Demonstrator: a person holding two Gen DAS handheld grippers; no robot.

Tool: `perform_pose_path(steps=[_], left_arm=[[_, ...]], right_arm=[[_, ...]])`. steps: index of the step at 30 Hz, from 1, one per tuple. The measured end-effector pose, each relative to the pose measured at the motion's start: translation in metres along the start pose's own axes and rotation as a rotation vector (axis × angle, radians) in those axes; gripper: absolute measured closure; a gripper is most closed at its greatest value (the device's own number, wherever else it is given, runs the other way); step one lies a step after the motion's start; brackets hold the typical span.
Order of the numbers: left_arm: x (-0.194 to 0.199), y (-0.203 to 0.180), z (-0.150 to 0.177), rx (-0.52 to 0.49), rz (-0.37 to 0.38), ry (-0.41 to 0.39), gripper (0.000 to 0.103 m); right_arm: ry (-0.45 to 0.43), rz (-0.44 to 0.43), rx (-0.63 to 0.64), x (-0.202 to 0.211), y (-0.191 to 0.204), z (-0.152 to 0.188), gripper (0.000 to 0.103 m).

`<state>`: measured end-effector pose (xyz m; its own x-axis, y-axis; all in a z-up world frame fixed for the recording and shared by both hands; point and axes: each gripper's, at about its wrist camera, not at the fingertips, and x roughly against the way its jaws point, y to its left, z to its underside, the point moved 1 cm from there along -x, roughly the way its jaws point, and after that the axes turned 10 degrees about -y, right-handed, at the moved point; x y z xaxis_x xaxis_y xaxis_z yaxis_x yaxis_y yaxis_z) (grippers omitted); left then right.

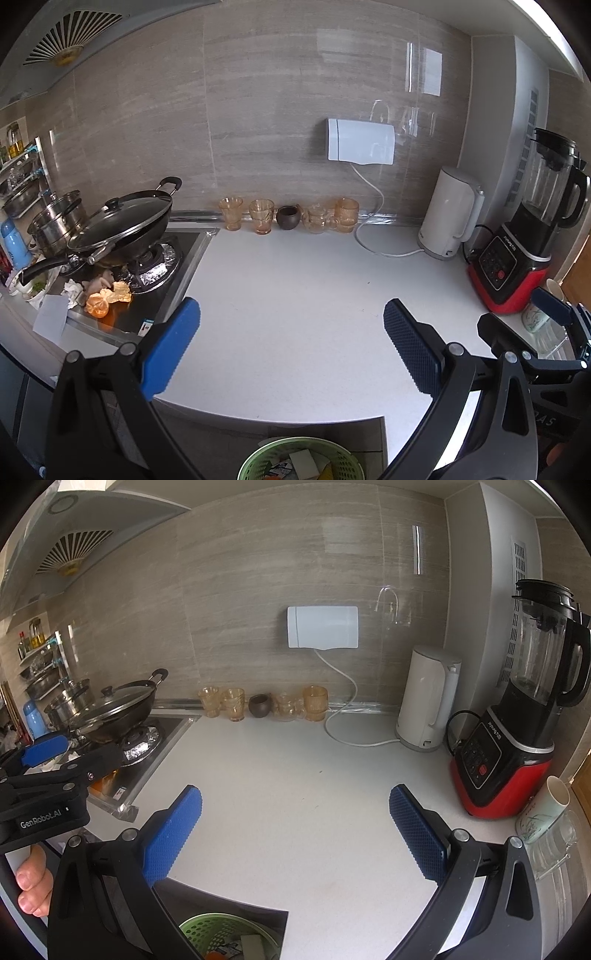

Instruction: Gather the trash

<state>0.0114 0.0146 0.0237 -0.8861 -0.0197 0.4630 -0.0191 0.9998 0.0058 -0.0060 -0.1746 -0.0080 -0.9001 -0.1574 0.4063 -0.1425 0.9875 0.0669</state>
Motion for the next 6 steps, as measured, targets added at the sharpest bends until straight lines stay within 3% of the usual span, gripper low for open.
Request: perform_pose_path(steps=[6], left_arm=[[-0.0007,0.003,0.0006,0.014,-0.006,0.009,0.008]], right_arm=[[0.004,0.001,0.002,-0.0014,0.0017,0.0,0.002]])
